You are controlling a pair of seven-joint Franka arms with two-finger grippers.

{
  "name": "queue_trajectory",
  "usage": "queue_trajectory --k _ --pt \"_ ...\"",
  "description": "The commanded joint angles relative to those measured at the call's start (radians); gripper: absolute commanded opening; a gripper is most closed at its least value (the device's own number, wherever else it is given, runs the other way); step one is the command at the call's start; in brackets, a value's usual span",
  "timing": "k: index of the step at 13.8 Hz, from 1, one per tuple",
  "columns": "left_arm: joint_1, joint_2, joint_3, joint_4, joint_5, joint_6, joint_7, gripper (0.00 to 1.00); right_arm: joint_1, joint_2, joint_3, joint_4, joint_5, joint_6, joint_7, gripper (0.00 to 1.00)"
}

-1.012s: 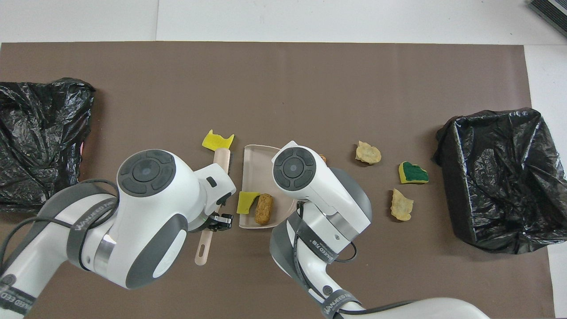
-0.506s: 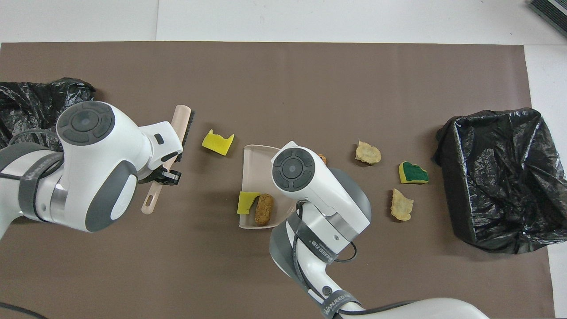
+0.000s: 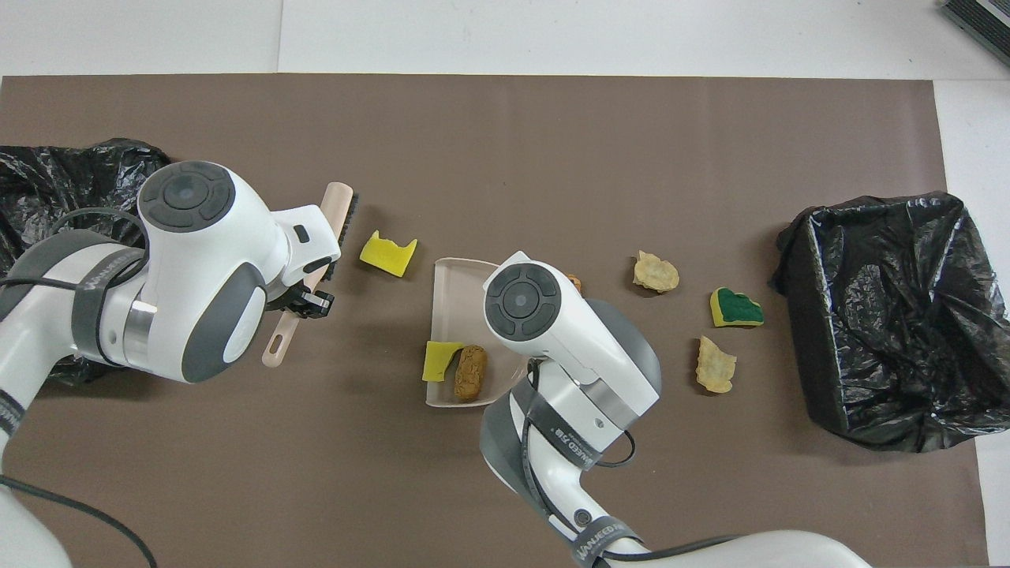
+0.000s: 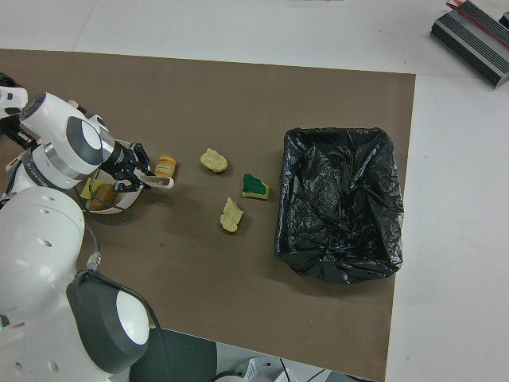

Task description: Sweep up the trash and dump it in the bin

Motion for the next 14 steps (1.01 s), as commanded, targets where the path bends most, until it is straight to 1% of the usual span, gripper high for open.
queue_trajectory --k 1,2,3,6,9,11,12,14 --pt "-0.061 -0.098 0.007 -0.127 -0.019 0.004 -0.018 0.00 -0.002 0.000 0.003 -0.012 -0.021 -0.017 -0.006 0.00" --pt "-0.092 -0.124 0.009 -0.160 -0.065 -0.004 -0.044 0.00 -0.002 0.000 0.003 -0.012 -0.021 -0.016 -0.006 0.00" --pt "-0.113 -0.136 0.007 -0.171 -0.078 -0.021 -0.068 0.00 0.000 0.000 0.003 -0.012 -0.021 -0.019 -0.006 0.00" --pt "-0.175 -0.149 0.006 -0.174 -0.144 -0.064 -0.130 0.00 -0.003 0.000 0.003 -0.013 -0.021 -0.019 -0.008 0.00" --pt "-0.212 -0.158 0.006 -0.174 -0.191 -0.091 -0.151 0.00 -0.008 0.000 0.003 -0.015 -0.030 -0.019 -0.008 0.00" --pt "-0.221 -0.158 0.006 -0.168 -0.237 -0.114 -0.221 0.00 -0.011 0.000 0.003 -0.015 -0.033 -0.019 -0.008 0.00" --pt "-0.219 -0.156 0.007 -0.164 -0.268 -0.113 -0.270 0.00 -0.011 0.000 0.003 -0.013 -0.033 -0.019 -0.012 0.00" --pt "-0.219 -0.155 0.007 -0.164 -0.300 -0.102 -0.311 0.00 -0.017 -0.004 0.002 -0.010 -0.047 -0.037 -0.026 0.00"
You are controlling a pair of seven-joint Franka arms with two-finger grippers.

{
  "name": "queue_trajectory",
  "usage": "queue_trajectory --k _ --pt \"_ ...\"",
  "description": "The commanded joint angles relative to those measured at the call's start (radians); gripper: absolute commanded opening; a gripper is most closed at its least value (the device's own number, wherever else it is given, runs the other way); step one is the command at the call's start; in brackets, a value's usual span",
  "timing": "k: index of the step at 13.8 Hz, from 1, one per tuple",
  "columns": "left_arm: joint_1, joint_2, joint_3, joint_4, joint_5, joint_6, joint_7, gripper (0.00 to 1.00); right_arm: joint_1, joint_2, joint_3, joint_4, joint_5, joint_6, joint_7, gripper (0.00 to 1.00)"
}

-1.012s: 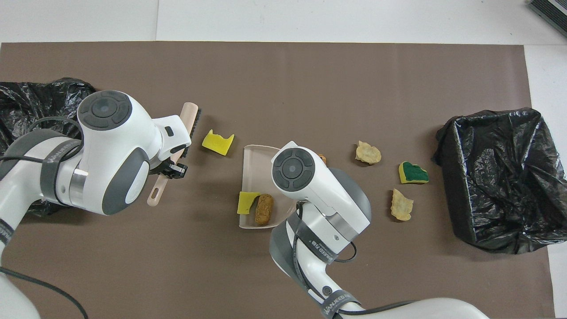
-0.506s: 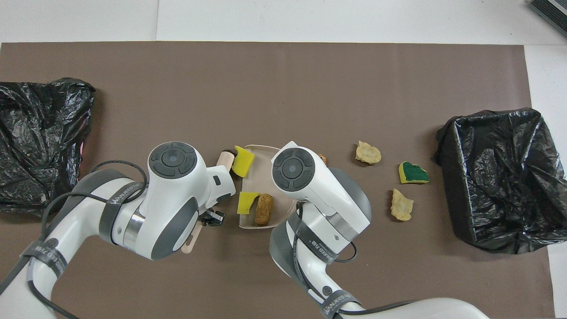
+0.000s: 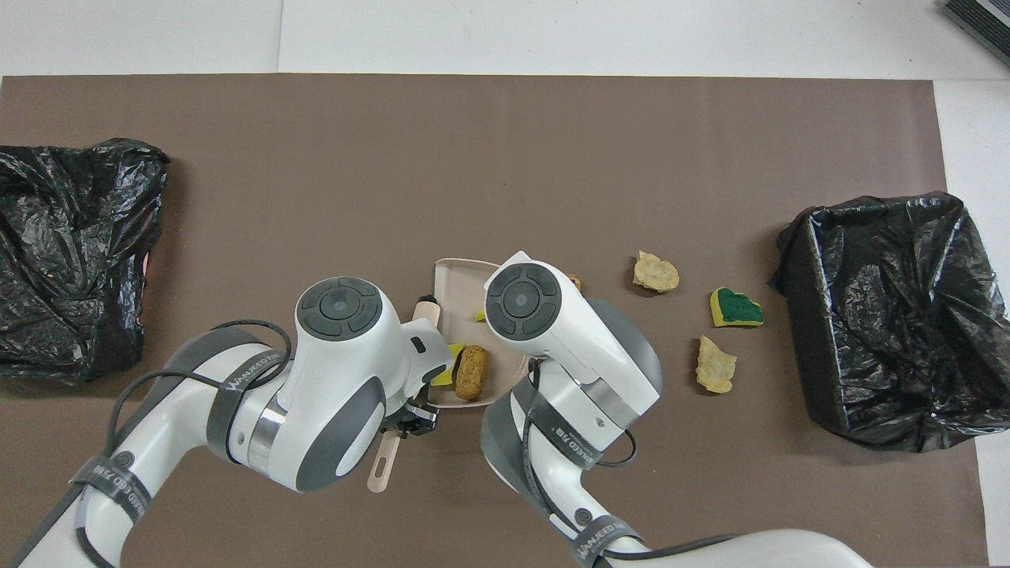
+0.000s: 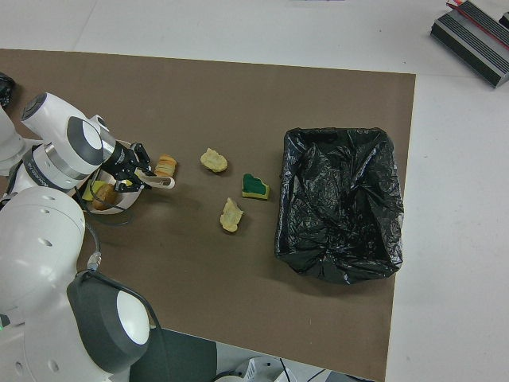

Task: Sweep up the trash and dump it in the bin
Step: 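Carry the loaded dustpan to the black bag with the right gripper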

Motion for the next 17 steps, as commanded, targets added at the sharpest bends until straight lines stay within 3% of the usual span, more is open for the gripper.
queue_trajectory --k 1,6,9,14,17 --pt "-0.017 -0.020 0.017 -0.015 -0.048 -0.009 -0.047 0.00 -0.020 -0.010 0.002 -0.006 -0.043 -0.037 -0.044 0.00" --pt "0.053 -0.097 0.024 0.011 -0.048 -0.041 -0.032 0.00 -0.041 -0.018 0.002 0.006 -0.041 -0.039 -0.103 0.00" --pt "0.153 -0.137 0.024 0.025 -0.045 -0.098 -0.028 0.00 -0.084 -0.048 0.002 0.015 -0.032 -0.039 -0.167 0.00" --pt "0.184 -0.256 0.026 0.031 -0.007 -0.213 -0.038 0.00 -0.254 -0.151 0.000 0.055 0.058 -0.074 -0.457 0.00" --pt "0.167 -0.267 -0.046 0.030 -0.007 -0.183 -0.173 0.00 -0.374 -0.153 -0.004 0.168 0.092 -0.169 -0.612 0.00"
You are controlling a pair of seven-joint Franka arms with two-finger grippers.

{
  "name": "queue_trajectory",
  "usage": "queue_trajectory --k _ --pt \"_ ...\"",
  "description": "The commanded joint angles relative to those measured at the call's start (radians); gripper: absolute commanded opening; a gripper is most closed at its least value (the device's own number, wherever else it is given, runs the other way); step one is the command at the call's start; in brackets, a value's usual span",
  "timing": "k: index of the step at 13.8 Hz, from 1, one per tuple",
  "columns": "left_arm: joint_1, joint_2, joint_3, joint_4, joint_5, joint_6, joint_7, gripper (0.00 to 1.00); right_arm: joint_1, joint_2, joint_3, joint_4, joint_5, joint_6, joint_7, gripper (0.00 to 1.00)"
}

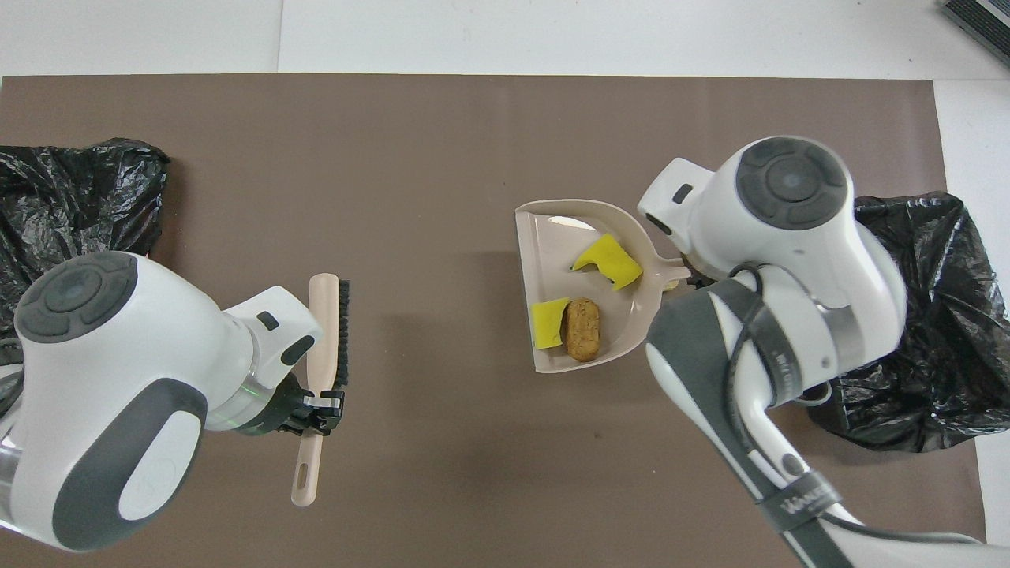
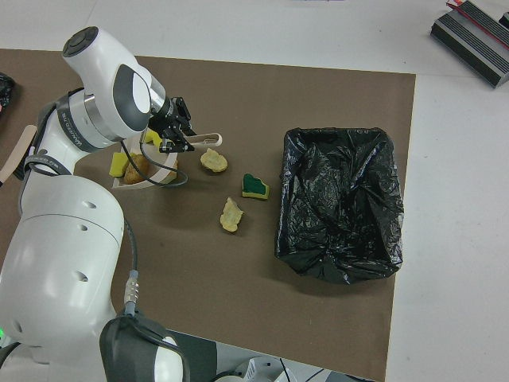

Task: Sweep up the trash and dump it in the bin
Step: 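Carry the loaded dustpan to the black bag with the right gripper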

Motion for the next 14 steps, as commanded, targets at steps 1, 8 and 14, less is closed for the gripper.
queue_trajectory --k 1,8,14 --pt "-0.014 -0.015 -0.085 -0.006 0.016 0.056 -0.126 0.00 -0.103 0.005 0.006 0.105 0.035 -0.092 -0.139 0.00" --pt "-0.192 0.135 -0.175 -0.026 0.007 0.317 -0.411 0.00 -0.419 0.006 0.000 0.185 -0.015 -0.150 -0.556 0.00" --pt "-0.336 0.188 -0.175 -0.093 0.004 0.486 -0.525 0.00 -0.544 -0.009 -0.002 0.156 -0.308 -0.019 -0.584 0.00"
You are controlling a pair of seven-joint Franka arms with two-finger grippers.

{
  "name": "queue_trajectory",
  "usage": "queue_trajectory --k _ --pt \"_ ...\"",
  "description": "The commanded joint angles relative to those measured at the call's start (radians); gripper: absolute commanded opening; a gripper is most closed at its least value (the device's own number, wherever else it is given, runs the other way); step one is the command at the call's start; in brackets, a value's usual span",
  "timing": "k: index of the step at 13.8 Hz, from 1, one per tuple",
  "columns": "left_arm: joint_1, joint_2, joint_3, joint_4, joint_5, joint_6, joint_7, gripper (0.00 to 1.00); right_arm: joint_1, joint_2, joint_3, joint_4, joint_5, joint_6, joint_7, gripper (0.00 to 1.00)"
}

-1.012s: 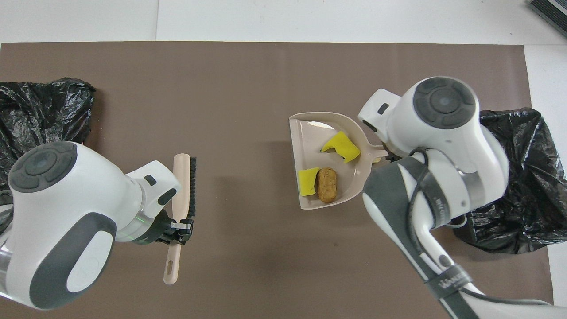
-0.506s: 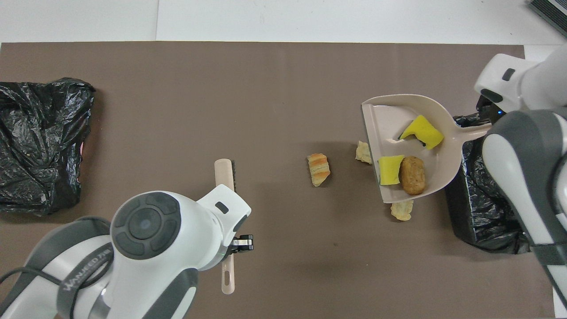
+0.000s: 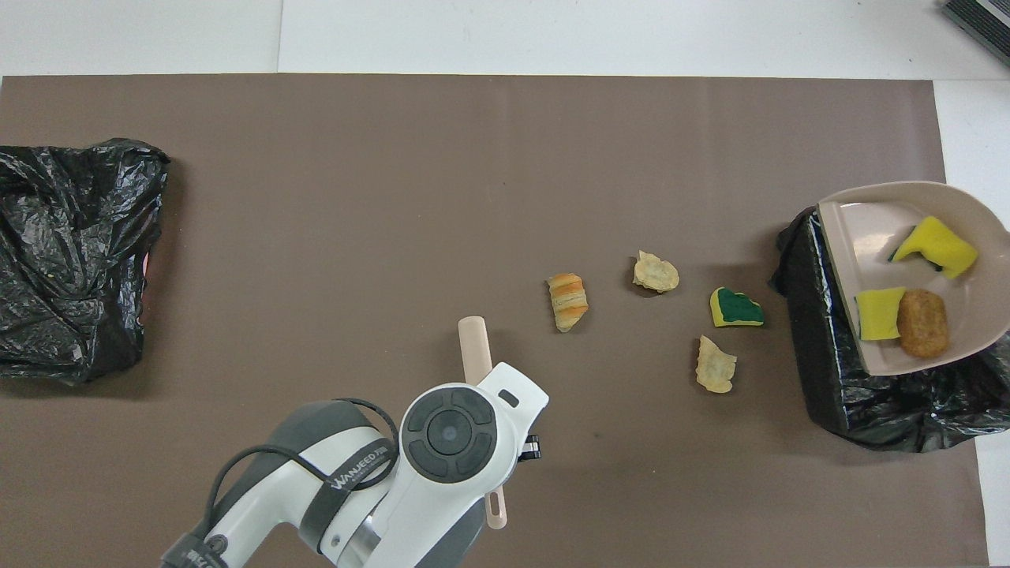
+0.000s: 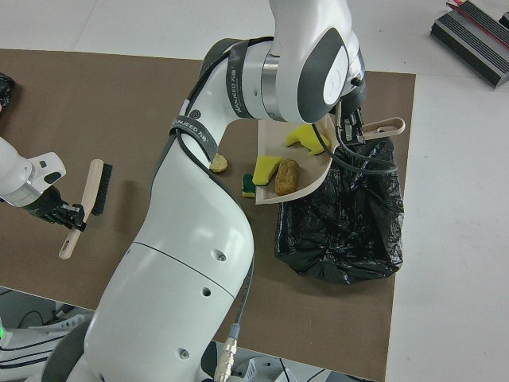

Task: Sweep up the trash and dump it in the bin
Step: 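Tip the dustpan over the black bag with the right gripper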

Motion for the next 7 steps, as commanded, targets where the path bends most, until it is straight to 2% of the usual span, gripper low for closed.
queue_trajectory --k 1,4,7 --pt "-0.068 -0.017 0.014 -0.070 0.005 0.065 -0.047 0.00 -0.011 -0.025 0.015 -0.049 -0.180 0.083 0.053 0.00" --pt "-0.108 -0.019 0.014 -0.118 0.007 0.070 -0.042 0.00 -0.005 -0.097 0.016 -0.203 -0.349 0.158 0.188 0.00" --pt "-0.139 -0.008 0.016 -0.144 0.005 0.105 -0.042 0.00 0.006 -0.116 0.016 -0.310 -0.493 0.171 0.338 0.00"
